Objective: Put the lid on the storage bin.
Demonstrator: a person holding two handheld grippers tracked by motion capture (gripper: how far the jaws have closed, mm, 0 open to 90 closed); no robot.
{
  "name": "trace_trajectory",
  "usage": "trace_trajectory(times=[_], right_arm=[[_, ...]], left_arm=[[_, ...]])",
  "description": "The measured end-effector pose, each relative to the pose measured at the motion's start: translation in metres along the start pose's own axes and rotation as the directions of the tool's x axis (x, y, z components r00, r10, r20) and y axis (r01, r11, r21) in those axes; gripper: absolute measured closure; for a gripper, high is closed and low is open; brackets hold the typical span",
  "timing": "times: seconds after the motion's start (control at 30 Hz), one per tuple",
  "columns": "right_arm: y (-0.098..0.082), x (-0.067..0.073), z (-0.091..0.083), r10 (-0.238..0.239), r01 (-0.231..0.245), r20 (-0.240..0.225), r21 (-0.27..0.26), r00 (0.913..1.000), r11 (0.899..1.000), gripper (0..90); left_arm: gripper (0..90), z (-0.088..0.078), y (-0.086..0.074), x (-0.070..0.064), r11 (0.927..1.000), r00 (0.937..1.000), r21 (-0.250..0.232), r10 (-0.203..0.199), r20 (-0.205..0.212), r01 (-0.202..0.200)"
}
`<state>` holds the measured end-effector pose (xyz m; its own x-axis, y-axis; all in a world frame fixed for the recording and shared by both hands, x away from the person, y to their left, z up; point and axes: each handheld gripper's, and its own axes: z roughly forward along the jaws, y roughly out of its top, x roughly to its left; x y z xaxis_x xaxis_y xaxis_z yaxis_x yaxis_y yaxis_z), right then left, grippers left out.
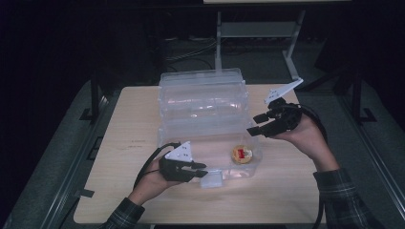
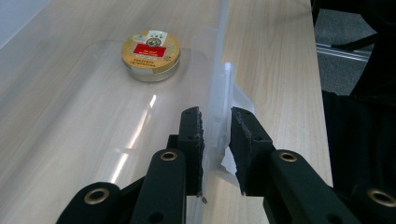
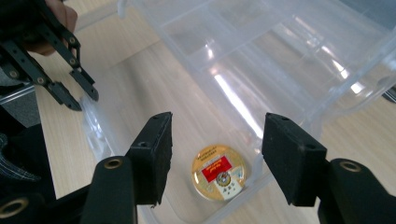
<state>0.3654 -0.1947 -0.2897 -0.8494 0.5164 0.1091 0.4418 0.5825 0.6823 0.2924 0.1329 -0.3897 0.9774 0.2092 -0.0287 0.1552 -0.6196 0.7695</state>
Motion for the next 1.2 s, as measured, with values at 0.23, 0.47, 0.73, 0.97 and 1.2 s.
trace_trajectory(times=[0.23, 0.47, 0.73, 0.97, 1.2], right_arm=[[0.021, -0.008, -0.002, -0.033, 0.033, -0.016, -0.007, 0.9993, 0.999, 44.2], [0.039, -0.013, 0.004, -0.073, 0.073, -0.034, 0.0, 0.9967, 0.997, 47.3], [0.059, -0.022, 0.011, -0.119, 0.12, -0.058, 0.011, 0.9911, 0.993, 50.9], [0.075, -0.032, 0.019, -0.135, 0.136, -0.073, 0.017, 0.9882, 0.991, 52.1], [0.087, -0.041, 0.031, -0.152, 0.155, -0.078, 0.04, 0.9853, 0.987, 53.5]], left_arm=[[74.3, 0.0, 0.0, 0.0, 1.0, 1.0, -0.001, 0.0, -0.002, 0.0], [74.4, 0.0, 0.0, 0.0, 1.0, 1.0, 0.004, 0.002, -0.002, -0.002], [74.4, 0.0, 0.0, 0.0, 1.0, 1.0, 0.003, 0.005, -0.005, -0.005], [74.4, 0.0, 0.0, 0.0, 1.0, 1.0, 0.003, 0.001, -0.001, -0.001], [74.4, 0.0, 0.0, 0.0, 1.0, 1.0, -0.003, -0.001, -0.002, 0.001]])
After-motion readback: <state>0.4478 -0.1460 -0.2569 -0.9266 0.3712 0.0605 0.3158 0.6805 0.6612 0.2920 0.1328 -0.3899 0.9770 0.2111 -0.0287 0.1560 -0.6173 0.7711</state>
